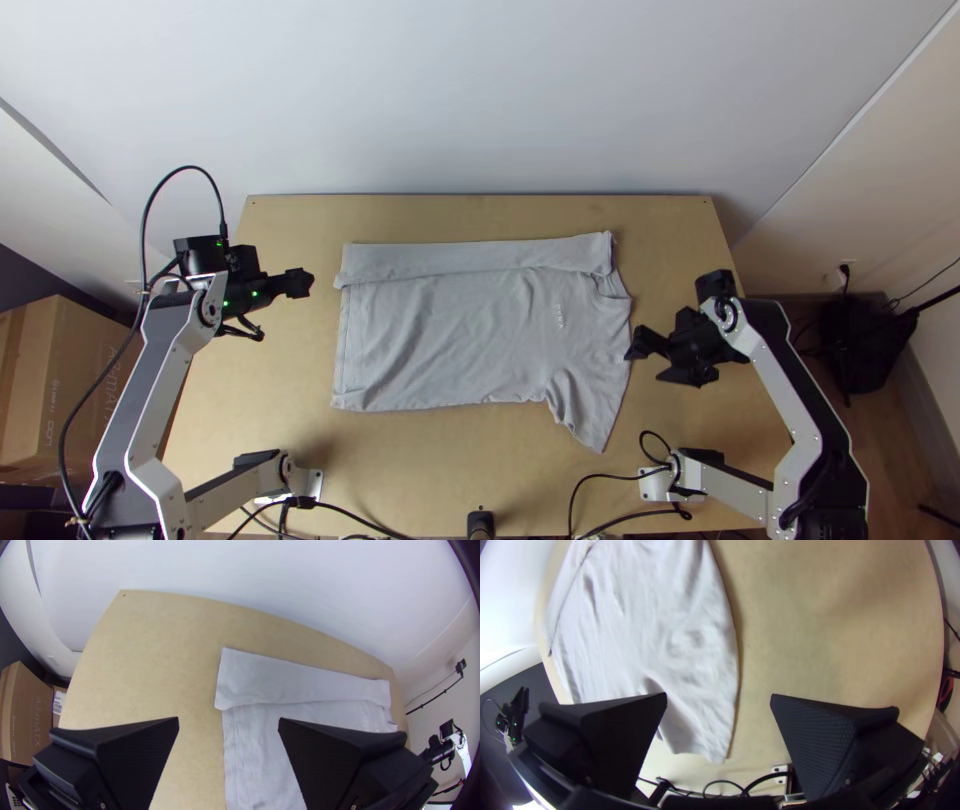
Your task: Fold the t-shirt
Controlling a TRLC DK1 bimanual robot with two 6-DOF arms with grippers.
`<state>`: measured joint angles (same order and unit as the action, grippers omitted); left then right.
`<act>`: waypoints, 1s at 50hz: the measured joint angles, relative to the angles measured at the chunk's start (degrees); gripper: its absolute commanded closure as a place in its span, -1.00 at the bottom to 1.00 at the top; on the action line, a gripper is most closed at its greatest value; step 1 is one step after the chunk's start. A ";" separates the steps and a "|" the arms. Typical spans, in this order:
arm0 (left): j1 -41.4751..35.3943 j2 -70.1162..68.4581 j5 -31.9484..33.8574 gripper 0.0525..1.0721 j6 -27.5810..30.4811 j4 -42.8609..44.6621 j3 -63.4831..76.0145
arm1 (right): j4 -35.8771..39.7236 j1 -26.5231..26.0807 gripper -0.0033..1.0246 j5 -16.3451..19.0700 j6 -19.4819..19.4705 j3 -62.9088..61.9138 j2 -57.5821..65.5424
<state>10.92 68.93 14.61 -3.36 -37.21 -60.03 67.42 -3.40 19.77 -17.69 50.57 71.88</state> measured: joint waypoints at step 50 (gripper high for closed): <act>-5.42 -12.74 -0.04 -0.90 10.93 -23.87 1.33 | -12.17 10.93 0.94 1.73 1.25 -10.88 8.66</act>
<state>5.50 56.18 14.57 7.57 -61.08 -58.70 55.24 7.53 21.50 -16.45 39.68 80.53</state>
